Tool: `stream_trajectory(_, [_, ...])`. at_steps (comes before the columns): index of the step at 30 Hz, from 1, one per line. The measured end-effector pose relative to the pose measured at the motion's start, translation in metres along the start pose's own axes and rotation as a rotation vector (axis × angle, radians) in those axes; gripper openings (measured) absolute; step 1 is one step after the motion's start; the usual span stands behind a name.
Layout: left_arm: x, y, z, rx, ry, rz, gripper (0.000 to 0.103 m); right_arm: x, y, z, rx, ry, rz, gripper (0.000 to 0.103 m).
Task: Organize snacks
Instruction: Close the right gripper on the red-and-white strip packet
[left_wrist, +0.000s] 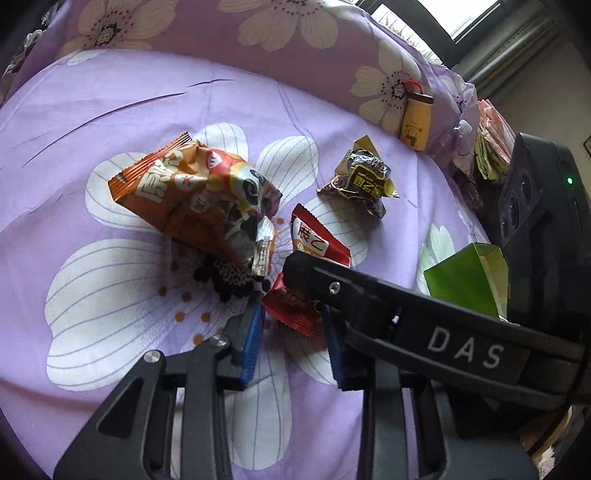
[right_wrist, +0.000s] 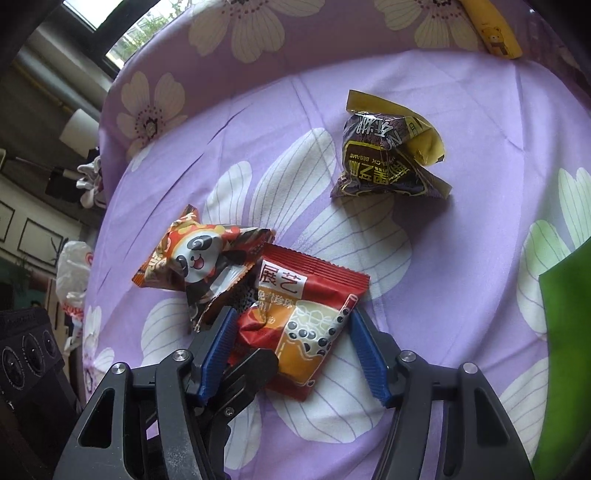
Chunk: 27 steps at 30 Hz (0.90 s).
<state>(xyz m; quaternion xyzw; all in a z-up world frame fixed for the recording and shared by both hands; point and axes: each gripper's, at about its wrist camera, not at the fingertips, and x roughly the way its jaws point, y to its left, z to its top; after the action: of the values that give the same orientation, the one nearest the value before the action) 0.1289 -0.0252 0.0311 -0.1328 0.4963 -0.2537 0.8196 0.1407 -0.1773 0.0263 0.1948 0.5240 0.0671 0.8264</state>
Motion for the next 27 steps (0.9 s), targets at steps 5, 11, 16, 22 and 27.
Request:
stream_trajectory(5, [-0.011, -0.015, -0.008, 0.024, -0.024, -0.003, 0.015, -0.018, 0.002, -0.011, 0.009, -0.016, 0.037, 0.05])
stream_trajectory(11, [-0.027, -0.055, -0.024, 0.116, -0.069, -0.042, 0.008, -0.048, 0.01, -0.026, -0.05, -0.049, 0.123, 0.045])
stream_trajectory(16, [-0.019, -0.054, -0.034, 0.095, -0.011, -0.003, 0.01, -0.045, -0.001, -0.035, -0.024, -0.006, 0.121, 0.045])
stream_trajectory(22, [-0.026, -0.024, -0.019, 0.03, -0.045, 0.065, 0.036, -0.049, -0.032, -0.028, 0.108, -0.009, 0.156, 0.069])
stream_trajectory(27, [-0.021, -0.007, -0.009, 0.003, -0.034, 0.062, 0.048, -0.035, -0.039, -0.018, 0.184, 0.0, 0.219, 0.069])
